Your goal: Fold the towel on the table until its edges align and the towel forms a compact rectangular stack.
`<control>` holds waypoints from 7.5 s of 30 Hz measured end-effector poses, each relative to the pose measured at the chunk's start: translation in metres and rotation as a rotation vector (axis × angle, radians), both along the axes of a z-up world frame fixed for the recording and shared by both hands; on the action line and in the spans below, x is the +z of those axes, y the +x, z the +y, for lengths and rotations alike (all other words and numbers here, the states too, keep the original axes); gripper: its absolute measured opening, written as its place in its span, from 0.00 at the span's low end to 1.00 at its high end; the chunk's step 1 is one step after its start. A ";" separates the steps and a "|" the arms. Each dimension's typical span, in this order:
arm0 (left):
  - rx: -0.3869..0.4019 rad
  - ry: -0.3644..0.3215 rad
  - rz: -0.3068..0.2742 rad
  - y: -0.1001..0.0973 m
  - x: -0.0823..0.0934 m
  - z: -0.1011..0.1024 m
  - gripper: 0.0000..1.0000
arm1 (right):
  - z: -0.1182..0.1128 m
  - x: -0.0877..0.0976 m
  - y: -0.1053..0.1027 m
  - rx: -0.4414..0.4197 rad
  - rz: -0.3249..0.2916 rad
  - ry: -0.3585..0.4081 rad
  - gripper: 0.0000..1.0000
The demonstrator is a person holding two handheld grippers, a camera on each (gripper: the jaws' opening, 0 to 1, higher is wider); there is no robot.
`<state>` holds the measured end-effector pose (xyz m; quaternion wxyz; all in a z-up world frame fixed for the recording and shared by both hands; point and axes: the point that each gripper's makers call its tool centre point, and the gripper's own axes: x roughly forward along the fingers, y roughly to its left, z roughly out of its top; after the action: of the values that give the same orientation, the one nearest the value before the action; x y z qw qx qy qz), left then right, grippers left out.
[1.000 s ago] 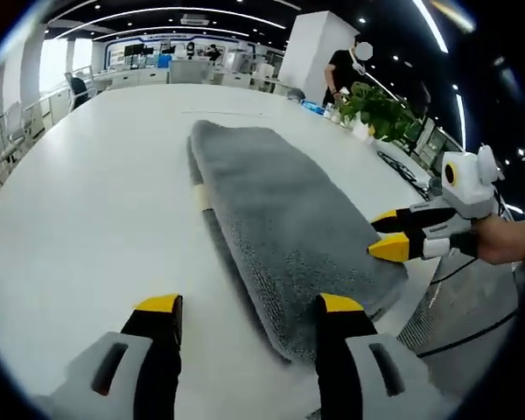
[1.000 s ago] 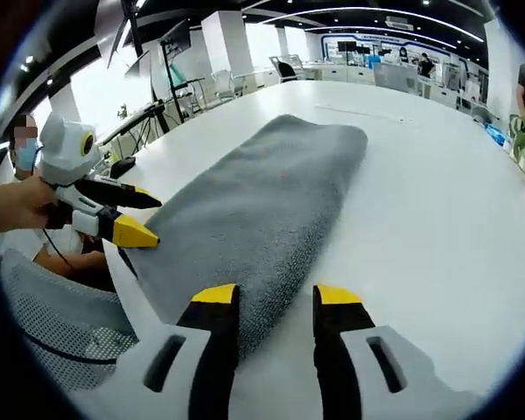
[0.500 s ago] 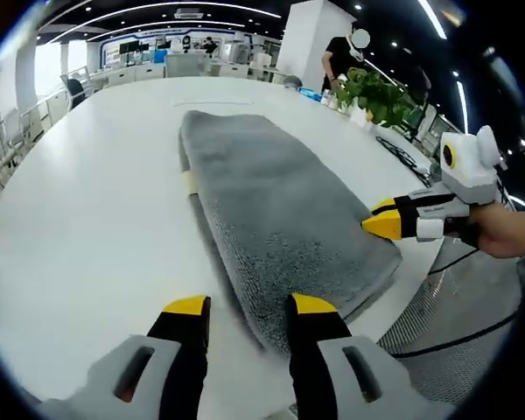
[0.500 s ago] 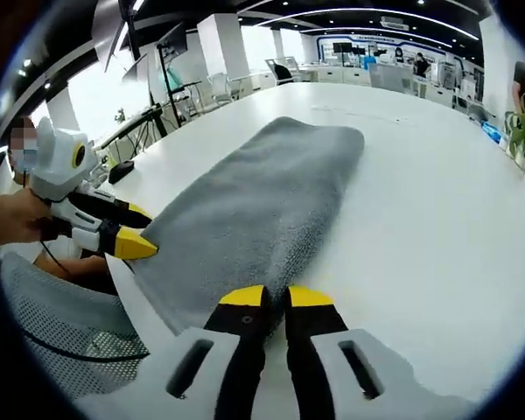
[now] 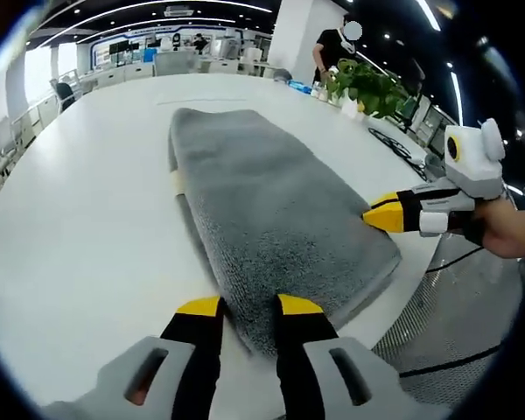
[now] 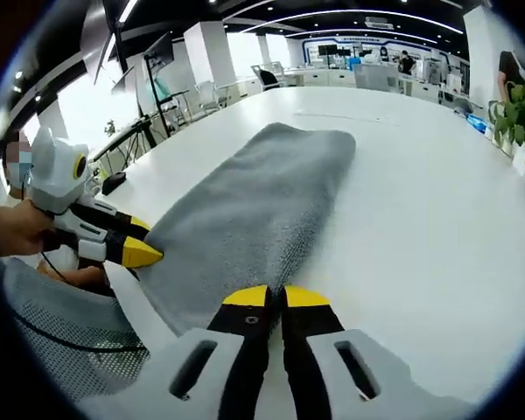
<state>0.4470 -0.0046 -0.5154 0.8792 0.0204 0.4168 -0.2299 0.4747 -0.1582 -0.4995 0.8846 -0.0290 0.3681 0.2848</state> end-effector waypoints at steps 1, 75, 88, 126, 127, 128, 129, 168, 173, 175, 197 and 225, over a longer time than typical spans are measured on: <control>-0.015 -0.004 0.001 -0.001 0.002 -0.009 0.22 | -0.005 0.000 0.000 -0.011 0.001 -0.001 0.02; -0.372 -0.115 -0.099 -0.031 0.042 -0.112 0.22 | -0.058 0.020 -0.064 -0.176 0.261 0.181 0.04; -0.637 0.057 -0.142 -0.042 0.027 -0.142 0.39 | -0.041 0.062 -0.041 -0.210 0.192 0.297 0.04; -0.591 0.015 -0.098 -0.006 0.034 -0.129 0.07 | -0.056 0.064 -0.036 0.101 -0.040 0.029 0.14; -0.597 0.014 -0.081 -0.009 0.040 -0.132 0.07 | -0.056 0.064 -0.038 0.122 -0.058 0.010 0.16; -0.597 0.016 -0.071 -0.008 0.041 -0.132 0.07 | -0.055 0.063 -0.040 0.138 -0.071 0.005 0.18; -0.592 0.018 -0.070 -0.002 0.039 -0.129 0.07 | -0.055 0.062 -0.042 0.147 -0.078 -0.002 0.21; -0.580 -0.061 -0.056 0.004 0.063 -0.130 0.10 | -0.034 0.058 -0.010 0.268 -0.237 -0.092 0.07; -0.576 0.005 -0.145 0.008 0.062 -0.120 0.22 | -0.038 0.063 0.000 0.214 -0.210 -0.067 0.07; -0.572 -0.004 -0.166 0.009 0.062 -0.118 0.23 | -0.037 0.063 0.002 0.193 -0.193 -0.049 0.07; -0.590 0.223 -0.306 -0.001 0.046 -0.088 0.22 | -0.044 0.072 0.010 -0.003 -0.072 0.137 0.07; -0.611 0.038 -0.251 -0.088 0.088 -0.088 0.08 | -0.051 0.083 -0.108 -0.004 0.109 0.200 0.07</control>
<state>0.3591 -0.0930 -0.4271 0.8135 0.1889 0.2841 -0.4710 0.3669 -0.2093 -0.4166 0.8624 0.0755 0.3853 0.3195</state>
